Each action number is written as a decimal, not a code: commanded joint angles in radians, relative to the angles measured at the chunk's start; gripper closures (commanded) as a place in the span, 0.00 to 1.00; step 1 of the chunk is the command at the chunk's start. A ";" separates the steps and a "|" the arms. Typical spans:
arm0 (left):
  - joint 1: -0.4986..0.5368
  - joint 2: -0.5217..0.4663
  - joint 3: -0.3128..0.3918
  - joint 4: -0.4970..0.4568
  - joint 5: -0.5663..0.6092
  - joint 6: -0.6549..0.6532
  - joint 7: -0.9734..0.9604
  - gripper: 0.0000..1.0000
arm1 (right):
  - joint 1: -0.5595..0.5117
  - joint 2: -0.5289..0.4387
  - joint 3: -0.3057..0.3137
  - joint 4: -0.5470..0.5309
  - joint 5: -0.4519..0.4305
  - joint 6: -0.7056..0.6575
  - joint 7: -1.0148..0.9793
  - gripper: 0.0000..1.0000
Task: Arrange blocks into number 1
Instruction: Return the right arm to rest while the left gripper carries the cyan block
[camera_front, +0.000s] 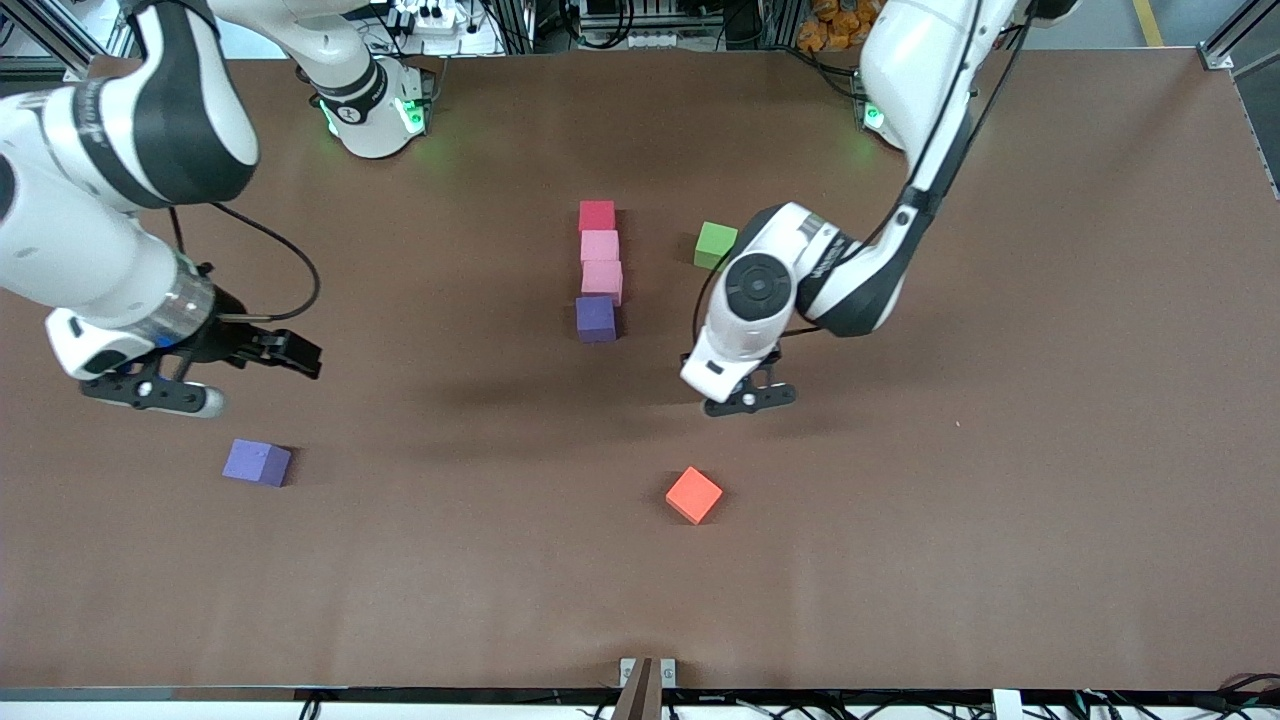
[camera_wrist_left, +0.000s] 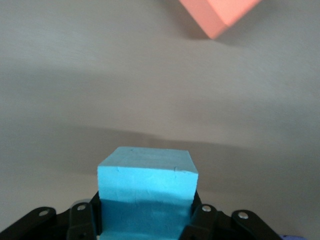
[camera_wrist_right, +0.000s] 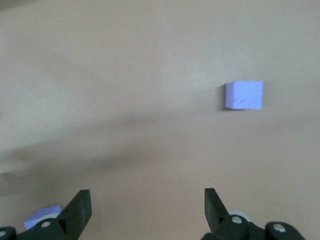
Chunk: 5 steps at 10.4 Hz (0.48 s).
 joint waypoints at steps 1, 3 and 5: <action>-0.062 0.110 0.008 0.156 -0.022 -0.038 -0.038 1.00 | -0.073 -0.084 0.022 0.002 -0.005 -0.089 -0.062 0.00; -0.100 0.155 0.008 0.206 -0.022 -0.028 -0.078 1.00 | -0.093 -0.099 0.023 0.051 -0.008 -0.169 -0.077 0.00; -0.137 0.195 0.014 0.239 -0.022 -0.001 -0.104 1.00 | -0.091 -0.095 0.014 0.074 -0.011 -0.203 -0.106 0.00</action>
